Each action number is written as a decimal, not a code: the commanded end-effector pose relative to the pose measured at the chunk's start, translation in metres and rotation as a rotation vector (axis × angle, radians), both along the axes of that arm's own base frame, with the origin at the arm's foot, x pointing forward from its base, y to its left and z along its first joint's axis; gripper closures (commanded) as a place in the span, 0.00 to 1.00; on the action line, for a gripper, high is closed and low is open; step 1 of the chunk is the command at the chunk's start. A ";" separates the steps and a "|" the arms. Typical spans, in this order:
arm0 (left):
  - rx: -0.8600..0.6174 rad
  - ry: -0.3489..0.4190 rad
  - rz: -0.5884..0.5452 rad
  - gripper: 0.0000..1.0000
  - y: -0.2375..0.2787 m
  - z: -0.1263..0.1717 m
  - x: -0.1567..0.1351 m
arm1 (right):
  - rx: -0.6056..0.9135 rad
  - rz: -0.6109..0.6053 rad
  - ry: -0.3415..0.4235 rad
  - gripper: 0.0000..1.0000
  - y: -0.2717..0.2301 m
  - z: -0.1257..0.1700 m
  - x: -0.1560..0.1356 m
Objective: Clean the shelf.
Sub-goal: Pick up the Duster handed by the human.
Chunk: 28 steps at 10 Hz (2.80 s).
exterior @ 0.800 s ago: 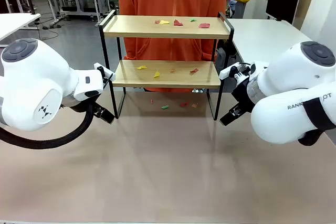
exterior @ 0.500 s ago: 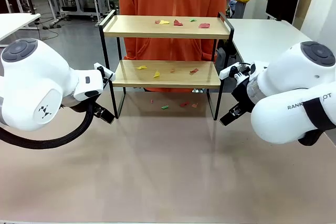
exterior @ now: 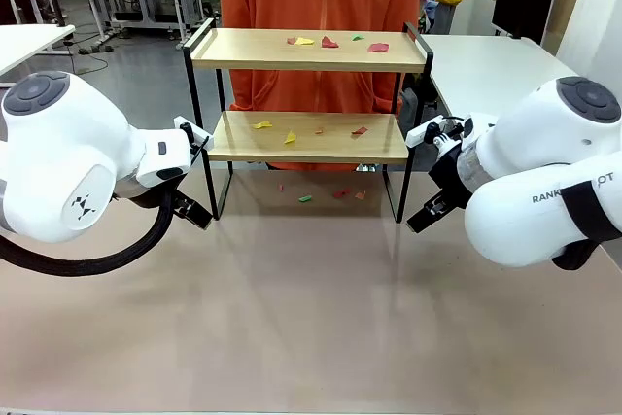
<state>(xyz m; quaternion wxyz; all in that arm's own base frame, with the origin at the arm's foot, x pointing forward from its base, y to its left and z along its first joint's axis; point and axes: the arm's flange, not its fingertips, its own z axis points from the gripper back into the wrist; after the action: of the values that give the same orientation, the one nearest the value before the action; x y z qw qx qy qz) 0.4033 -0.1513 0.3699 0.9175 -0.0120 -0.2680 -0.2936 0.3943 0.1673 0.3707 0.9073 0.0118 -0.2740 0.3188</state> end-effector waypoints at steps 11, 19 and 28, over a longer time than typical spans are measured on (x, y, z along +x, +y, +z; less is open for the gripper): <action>-0.390 0.130 -0.690 0.00 0.133 0.130 0.060 | 0.206 0.179 -0.121 0.00 -0.164 0.128 0.048; -0.522 0.011 -0.740 0.00 0.192 0.101 0.071 | 0.158 0.246 -0.139 0.00 -0.230 0.103 0.047; -0.883 -0.123 -0.718 0.00 0.283 0.029 0.173 | 0.404 0.441 -0.285 0.00 -0.311 0.048 0.130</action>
<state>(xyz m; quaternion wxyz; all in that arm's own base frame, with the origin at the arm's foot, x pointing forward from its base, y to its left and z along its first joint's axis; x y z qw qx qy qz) 0.5640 0.1266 0.3958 0.6901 -0.4352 -0.3753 -0.4399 0.4859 -0.1233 0.4478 0.7716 0.1705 -0.4379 0.4287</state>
